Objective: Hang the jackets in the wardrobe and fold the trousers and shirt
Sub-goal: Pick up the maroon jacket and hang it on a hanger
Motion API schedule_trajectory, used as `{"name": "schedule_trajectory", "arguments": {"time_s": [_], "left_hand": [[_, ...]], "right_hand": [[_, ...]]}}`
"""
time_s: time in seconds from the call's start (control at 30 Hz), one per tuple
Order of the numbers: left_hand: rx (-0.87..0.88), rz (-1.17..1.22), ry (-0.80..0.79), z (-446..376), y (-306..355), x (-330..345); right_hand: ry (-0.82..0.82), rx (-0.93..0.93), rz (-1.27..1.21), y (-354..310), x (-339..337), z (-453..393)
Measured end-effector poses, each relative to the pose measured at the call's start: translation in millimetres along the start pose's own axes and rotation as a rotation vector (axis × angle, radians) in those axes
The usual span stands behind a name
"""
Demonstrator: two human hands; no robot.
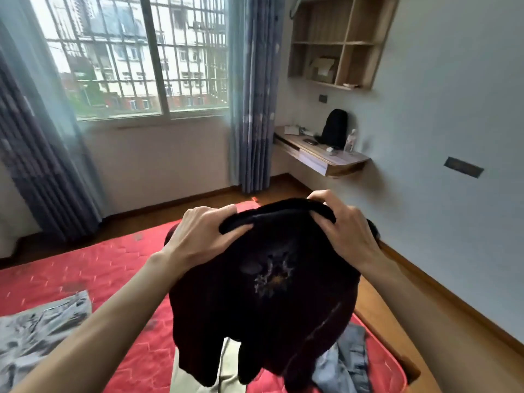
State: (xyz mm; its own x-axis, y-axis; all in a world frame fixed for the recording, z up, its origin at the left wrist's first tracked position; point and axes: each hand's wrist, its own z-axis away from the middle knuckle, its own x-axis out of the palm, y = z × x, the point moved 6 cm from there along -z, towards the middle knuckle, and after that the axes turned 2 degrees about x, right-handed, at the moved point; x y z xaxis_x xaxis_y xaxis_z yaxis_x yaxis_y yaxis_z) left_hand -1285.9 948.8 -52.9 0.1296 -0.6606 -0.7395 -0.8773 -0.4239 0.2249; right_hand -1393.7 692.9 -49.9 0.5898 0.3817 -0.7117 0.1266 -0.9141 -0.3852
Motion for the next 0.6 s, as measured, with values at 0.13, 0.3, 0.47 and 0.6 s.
{"name": "schedule_trajectory", "arguments": {"time_s": [0.13,0.3,0.47,0.6], "left_hand": [[0.124,0.048,-0.022,-22,30,30],[0.213,0.146,-0.023,-54,89,72],[0.217,0.339,-0.026,-83,171,109],[0.233,0.469,-0.022,-96,243,130]], "right_hand": [[-0.025,0.117,-0.007,22,-44,35],[-0.049,0.298,-0.067,48,-113,82],[0.041,0.416,-0.035,68,-185,138],[0.114,0.477,-0.027,85,-239,184]]}}
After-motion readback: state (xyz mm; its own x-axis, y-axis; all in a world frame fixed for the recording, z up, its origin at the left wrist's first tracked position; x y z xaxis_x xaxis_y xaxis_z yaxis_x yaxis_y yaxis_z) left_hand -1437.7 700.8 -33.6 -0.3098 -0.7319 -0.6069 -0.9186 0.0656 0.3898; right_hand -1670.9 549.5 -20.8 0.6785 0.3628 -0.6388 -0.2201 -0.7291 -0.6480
